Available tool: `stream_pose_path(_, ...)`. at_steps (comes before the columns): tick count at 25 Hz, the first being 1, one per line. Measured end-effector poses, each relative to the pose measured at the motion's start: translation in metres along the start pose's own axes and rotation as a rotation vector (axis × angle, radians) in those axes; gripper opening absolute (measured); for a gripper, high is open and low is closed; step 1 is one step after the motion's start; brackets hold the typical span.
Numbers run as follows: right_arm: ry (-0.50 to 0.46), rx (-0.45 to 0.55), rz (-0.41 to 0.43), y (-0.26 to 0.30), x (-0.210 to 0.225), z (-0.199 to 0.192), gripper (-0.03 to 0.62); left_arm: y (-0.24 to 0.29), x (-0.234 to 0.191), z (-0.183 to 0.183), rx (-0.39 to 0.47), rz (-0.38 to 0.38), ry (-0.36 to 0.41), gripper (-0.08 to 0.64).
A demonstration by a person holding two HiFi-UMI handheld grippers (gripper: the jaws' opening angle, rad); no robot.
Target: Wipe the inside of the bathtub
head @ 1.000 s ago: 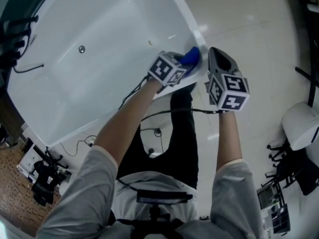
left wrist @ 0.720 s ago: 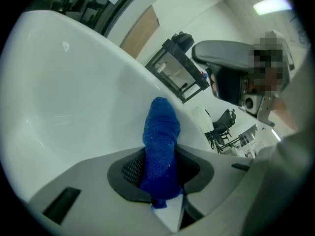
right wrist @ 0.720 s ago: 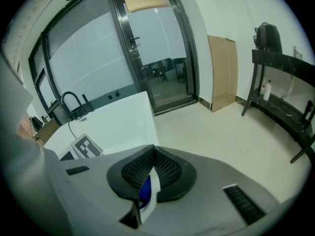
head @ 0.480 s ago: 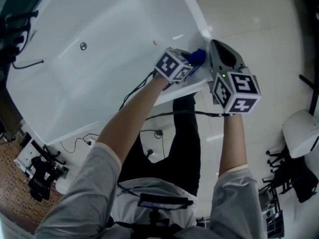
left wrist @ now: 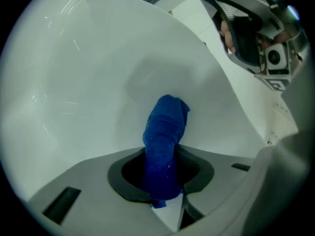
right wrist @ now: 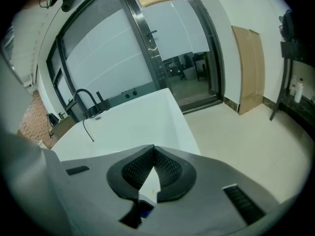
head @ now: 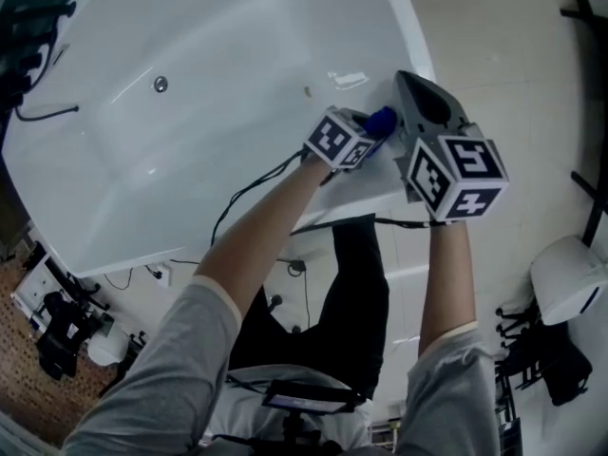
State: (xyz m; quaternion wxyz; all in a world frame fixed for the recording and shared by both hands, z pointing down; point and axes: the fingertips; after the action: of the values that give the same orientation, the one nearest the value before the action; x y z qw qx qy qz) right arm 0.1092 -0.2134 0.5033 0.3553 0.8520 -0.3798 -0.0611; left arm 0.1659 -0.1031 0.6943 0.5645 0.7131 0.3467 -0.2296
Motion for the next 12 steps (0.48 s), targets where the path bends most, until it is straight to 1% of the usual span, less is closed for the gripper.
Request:
stream_pose_path(8,-0.02,-0.003,0.062,0.063,-0.013,-0.005,0.009,0.016,-0.04,-0.014,0.024,-0.001,-0.027,0.123)
stream_pose_path(12,-0.053,-0.001,0.097,0.091,-0.021,-0.012,0.009,0.023,-0.061,-0.02,0.028,0.005,-0.038,0.123)
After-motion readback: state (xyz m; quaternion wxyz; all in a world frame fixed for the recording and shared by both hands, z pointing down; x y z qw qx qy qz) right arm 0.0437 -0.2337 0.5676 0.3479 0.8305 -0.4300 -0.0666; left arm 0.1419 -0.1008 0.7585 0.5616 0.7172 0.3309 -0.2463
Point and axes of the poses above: the fingertips, and each gripper's own axes: y forward along the fingers, x to its right, z out of its top, and after that the axes turned 12 degrees about -y, right-handed
